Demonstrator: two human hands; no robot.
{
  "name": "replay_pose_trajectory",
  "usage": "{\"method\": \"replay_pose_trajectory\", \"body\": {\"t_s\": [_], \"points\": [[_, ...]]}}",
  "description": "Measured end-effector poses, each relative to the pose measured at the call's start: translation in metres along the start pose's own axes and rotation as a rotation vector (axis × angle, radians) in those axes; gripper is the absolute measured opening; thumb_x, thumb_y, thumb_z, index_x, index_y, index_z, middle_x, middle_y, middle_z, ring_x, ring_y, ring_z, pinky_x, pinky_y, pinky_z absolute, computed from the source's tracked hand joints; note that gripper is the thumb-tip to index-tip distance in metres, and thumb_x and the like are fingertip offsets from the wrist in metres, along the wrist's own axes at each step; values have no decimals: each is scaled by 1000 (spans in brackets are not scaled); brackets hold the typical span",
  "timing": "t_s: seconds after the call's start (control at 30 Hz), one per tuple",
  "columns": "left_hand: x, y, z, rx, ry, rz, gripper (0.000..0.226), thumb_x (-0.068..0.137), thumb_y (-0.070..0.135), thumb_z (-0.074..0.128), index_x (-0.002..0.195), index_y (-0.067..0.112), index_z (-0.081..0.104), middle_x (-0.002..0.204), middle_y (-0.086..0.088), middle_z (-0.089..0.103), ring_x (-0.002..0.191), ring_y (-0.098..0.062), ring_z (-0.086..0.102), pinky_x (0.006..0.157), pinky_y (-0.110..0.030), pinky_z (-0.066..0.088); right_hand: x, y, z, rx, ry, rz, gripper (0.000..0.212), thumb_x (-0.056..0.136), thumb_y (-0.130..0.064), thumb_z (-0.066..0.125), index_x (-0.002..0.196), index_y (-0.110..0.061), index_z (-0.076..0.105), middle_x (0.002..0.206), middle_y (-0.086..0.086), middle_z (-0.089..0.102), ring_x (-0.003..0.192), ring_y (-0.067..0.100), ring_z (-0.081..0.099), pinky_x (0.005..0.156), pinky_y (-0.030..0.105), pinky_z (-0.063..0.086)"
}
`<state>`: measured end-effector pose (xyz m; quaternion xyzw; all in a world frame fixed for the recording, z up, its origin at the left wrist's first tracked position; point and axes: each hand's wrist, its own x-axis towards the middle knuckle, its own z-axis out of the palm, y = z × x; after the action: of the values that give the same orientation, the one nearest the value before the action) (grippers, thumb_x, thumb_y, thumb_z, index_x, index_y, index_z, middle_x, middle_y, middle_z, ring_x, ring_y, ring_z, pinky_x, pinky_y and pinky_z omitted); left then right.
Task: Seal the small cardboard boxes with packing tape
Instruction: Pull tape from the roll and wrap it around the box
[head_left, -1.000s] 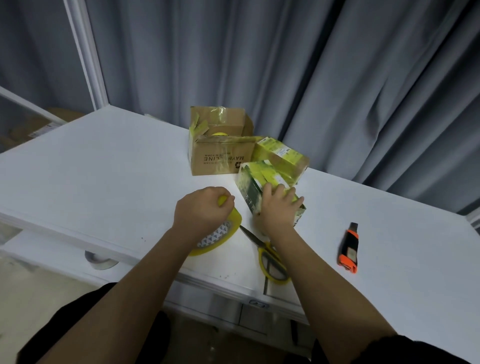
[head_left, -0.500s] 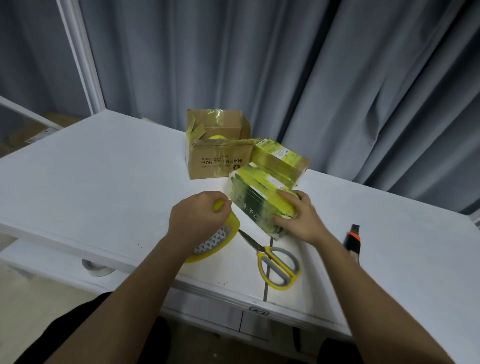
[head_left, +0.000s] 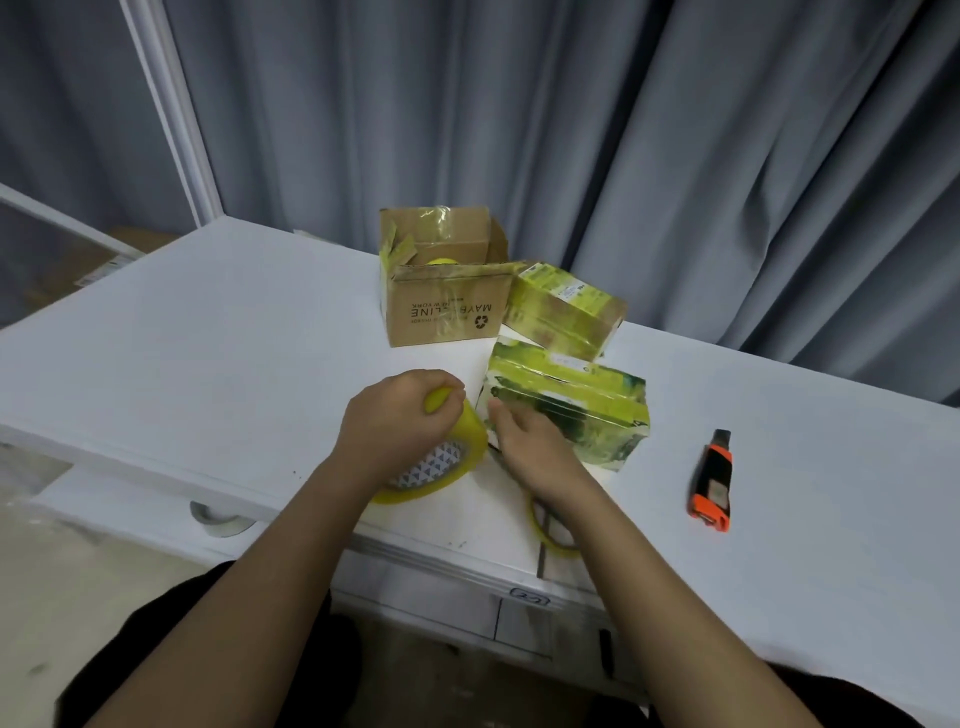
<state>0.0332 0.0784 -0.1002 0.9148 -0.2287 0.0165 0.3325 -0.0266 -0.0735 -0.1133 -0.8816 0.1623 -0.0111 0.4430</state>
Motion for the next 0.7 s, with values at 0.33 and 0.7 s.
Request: {"method": "replay_pose_trajectory", "body": {"t_s": [0.33, 0.7], "points": [[-12, -7, -5, -20, -2, 168, 25, 91, 40, 51, 110, 33, 67, 113, 14, 66, 102, -11, 59, 83, -29, 47, -14, -1, 7, 566, 98, 159, 18, 89, -5, 61, 76, -8, 74, 63, 1, 66, 57, 9, 55, 59, 19, 48], [-20, -6, -5, 36, -22, 308, 37, 86, 47, 45, 111, 31, 68, 110, 13, 67, 100, -12, 59, 80, -28, 47, -21, -6, 26, 517, 165, 263, 23, 94, -8, 44, 77, -18, 56, 83, 4, 55, 81, 20, 49, 76, 33, 42]]}}
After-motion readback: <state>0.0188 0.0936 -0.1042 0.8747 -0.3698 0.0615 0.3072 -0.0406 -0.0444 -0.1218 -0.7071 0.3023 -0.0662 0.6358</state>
